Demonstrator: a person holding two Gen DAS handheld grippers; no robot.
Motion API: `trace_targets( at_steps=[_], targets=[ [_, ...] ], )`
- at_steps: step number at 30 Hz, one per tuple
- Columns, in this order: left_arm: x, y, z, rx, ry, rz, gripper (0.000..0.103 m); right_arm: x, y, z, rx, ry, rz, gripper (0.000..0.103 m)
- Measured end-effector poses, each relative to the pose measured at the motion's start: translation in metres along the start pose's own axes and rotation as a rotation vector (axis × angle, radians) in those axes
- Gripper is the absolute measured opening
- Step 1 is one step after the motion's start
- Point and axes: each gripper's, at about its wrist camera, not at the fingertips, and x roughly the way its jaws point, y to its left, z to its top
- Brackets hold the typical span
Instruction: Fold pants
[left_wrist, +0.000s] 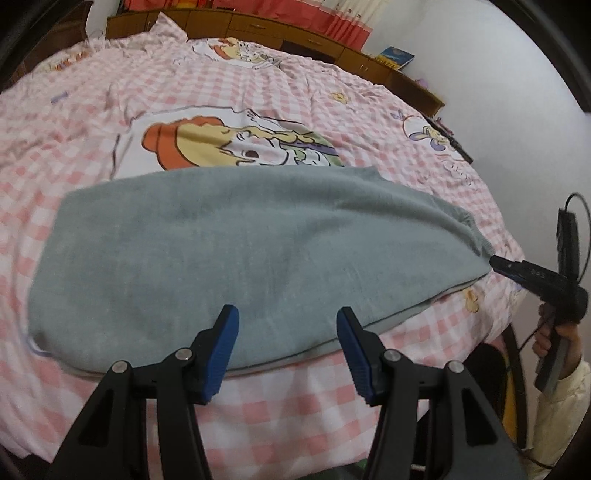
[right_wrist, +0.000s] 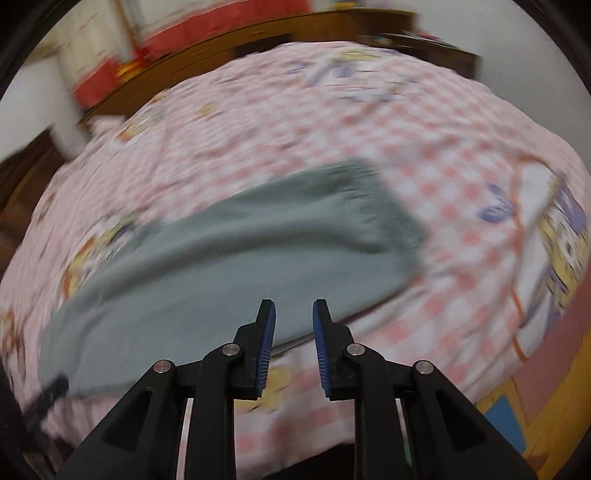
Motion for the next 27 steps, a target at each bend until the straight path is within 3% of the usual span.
trace_targets(
  at_steps=[8, 11, 15, 27],
  targets=[
    [-0.001, 0.001, -0.013, 0.033, 0.027, 0.043, 0.058, 0.011, 0.080, -0.039, -0.352, 0.062, 0.068, 0.029],
    [0.007, 0.008, -0.017, 0.015, 0.050, 0.027, 0.058, 0.016, 0.101, -0.049, -0.435, 0.078, 0.107, 0.029],
    [0.013, 0.019, -0.019, -0.022, 0.062, 0.018, 0.058, 0.025, 0.121, -0.060, -0.504, 0.097, 0.149, 0.029],
    [0.013, 0.012, -0.023, 0.027, 0.065, 0.040, 0.058, 0.039, 0.141, -0.086, -0.621, 0.136, 0.153, 0.029]
  ],
)
